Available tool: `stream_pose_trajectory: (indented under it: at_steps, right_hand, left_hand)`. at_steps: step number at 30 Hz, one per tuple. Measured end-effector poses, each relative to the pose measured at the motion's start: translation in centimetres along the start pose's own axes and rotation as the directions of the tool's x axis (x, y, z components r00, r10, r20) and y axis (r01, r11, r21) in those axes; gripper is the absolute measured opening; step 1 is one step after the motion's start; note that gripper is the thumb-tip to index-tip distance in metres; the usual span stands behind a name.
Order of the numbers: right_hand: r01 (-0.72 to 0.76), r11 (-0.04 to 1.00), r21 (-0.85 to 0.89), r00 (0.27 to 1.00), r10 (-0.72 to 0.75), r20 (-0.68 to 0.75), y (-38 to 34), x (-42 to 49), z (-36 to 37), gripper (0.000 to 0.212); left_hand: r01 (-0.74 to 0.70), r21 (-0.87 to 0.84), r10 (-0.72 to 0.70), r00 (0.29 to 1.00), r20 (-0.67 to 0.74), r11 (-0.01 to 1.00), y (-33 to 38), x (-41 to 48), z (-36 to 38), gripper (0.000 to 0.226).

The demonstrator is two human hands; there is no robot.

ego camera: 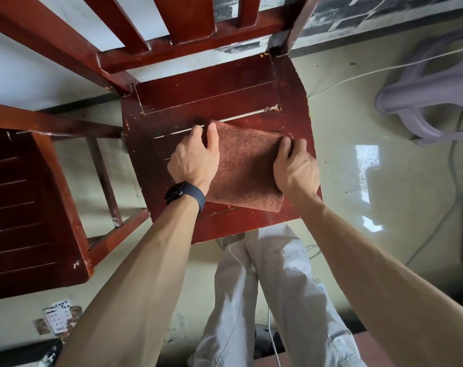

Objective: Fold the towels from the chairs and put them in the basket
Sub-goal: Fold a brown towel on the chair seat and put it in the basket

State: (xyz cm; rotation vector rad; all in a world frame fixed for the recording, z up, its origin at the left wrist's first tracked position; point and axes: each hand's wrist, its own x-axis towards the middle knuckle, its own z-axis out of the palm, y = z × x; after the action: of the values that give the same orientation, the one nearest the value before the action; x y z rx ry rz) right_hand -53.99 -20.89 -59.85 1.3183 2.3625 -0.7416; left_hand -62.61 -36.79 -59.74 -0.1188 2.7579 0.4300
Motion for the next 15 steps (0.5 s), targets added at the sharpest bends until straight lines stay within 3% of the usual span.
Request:
stream_pose_trajectory:
  at_steps: [2,5,6,8,11,15]
  right_hand:
    - [0.002,1.000,0.028,0.997,0.000,-0.079,0.1,-1.1,0.0,0.048]
    - [0.239,0.971,-0.004,0.928,-0.230,-0.294,0.5,-4.1,0.1,0.043]
    - [0.317,0.947,-0.046,0.900,-0.315,-0.301,0.7,-5.1,0.3,0.041]
    - [0.446,0.888,-0.117,0.862,-0.461,-0.212,1.0,-6.0,1.2,0.043]
    - [0.518,0.828,-0.213,0.842,-0.537,-0.041,1.7,-5.0,2.7,0.054]
    - [0.505,0.812,-0.293,0.854,-0.519,0.036,2.8,-1.7,3.0,0.067]
  left_hand:
    - [-0.072,-0.062,0.067,0.994,-0.087,0.995,-0.5,-0.8,0.0,0.042]
    - [-0.366,0.019,0.357,0.894,-0.270,0.930,-1.5,-3.1,0.4,0.038]
    - [-0.466,0.081,0.471,0.848,-0.242,0.881,-1.8,-3.8,0.8,0.043]
    - [-0.576,0.163,0.591,0.805,-0.058,0.801,-2.1,-4.6,1.5,0.053]
    - [-0.581,0.235,0.571,0.813,0.115,0.779,-2.5,-3.8,2.7,0.062]
    - [-0.521,0.211,0.505,0.853,0.129,0.827,-2.5,-1.8,3.2,0.070]
